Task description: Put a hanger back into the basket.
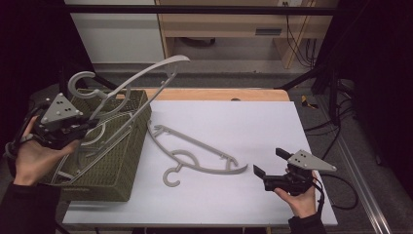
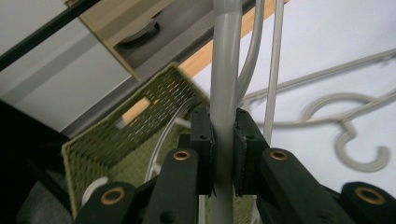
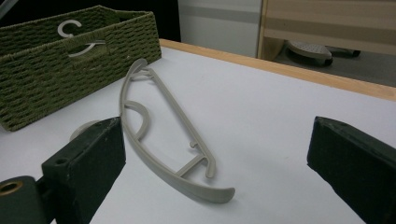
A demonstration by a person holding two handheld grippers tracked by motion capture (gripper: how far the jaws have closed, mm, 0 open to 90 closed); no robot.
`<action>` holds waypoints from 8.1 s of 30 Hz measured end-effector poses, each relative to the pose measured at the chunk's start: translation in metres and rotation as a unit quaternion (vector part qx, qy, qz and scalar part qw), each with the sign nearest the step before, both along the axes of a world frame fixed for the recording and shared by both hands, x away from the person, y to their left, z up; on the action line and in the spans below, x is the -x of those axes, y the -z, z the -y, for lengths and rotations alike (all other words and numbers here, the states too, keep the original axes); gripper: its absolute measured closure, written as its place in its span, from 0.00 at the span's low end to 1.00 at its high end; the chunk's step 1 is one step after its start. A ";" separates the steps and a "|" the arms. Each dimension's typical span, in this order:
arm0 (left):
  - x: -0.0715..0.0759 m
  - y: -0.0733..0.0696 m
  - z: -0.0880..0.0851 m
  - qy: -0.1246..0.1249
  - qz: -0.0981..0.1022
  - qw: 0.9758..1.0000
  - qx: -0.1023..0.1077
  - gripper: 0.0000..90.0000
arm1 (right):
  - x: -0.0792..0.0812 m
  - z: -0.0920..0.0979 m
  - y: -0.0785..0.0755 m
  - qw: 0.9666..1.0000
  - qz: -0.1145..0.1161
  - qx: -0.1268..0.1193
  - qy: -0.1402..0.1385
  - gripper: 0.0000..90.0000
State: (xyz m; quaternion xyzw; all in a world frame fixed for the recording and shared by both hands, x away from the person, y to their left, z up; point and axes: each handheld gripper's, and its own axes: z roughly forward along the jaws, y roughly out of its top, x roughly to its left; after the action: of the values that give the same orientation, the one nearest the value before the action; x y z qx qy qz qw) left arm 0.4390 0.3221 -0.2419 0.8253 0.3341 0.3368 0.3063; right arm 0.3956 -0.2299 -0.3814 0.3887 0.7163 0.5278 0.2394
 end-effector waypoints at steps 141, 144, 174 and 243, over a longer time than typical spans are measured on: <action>0.040 0.110 0.047 0.052 0.011 0.974 0.218 0.16 | -0.019 -0.029 -0.006 0.998 -0.015 0.028 -0.052 0.07; 0.043 0.113 0.053 0.062 0.006 0.975 0.215 0.14 | -0.023 -0.036 -0.004 0.997 -0.026 0.038 -0.063 0.07; 0.041 0.131 0.062 0.084 -0.015 0.974 0.211 0.12 | -0.072 -0.128 0.001 0.955 -0.147 0.187 -0.178 0.19; 0.041 0.127 0.054 0.077 -0.008 0.975 0.210 0.12 | -0.091 -0.170 0.076 0.911 -0.229 0.279 -0.202 0.89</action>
State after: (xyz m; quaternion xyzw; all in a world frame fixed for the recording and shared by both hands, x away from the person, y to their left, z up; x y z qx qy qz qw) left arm 0.3979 0.2685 -0.3687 0.7682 0.3354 0.2280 0.4954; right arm 0.4863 -0.0601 -0.4577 0.2630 0.9326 0.2406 0.0557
